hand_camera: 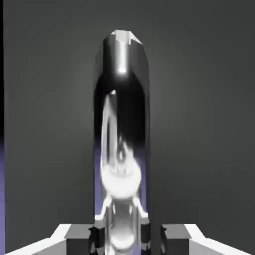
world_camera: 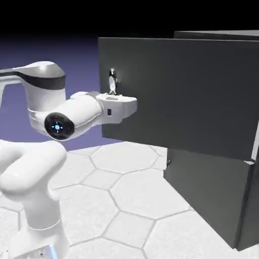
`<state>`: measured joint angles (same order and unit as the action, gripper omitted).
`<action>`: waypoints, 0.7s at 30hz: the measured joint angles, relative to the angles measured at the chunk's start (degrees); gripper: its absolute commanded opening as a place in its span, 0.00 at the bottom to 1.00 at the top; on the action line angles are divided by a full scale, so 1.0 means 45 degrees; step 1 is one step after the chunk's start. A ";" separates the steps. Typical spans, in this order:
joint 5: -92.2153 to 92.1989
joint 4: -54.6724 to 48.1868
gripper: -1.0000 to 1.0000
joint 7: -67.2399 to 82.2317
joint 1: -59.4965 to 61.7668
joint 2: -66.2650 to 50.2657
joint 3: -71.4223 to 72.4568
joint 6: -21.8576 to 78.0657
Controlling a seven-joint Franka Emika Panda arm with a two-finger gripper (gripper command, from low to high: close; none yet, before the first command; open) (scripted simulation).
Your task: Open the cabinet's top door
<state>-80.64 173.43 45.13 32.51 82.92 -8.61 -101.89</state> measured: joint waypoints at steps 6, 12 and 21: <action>0.0932 0.0192 0.00 -0.0477 -0.2768 0.0491 -0.0583 -0.2860; 0.2181 0.0403 0.00 -0.1273 -0.5539 0.1290 -0.1244 -0.5691; 0.6360 0.0468 0.00 -0.3297 -0.8005 0.3047 -0.4194 -0.7091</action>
<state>-52.02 175.54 30.29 -3.51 96.63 -27.48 -133.80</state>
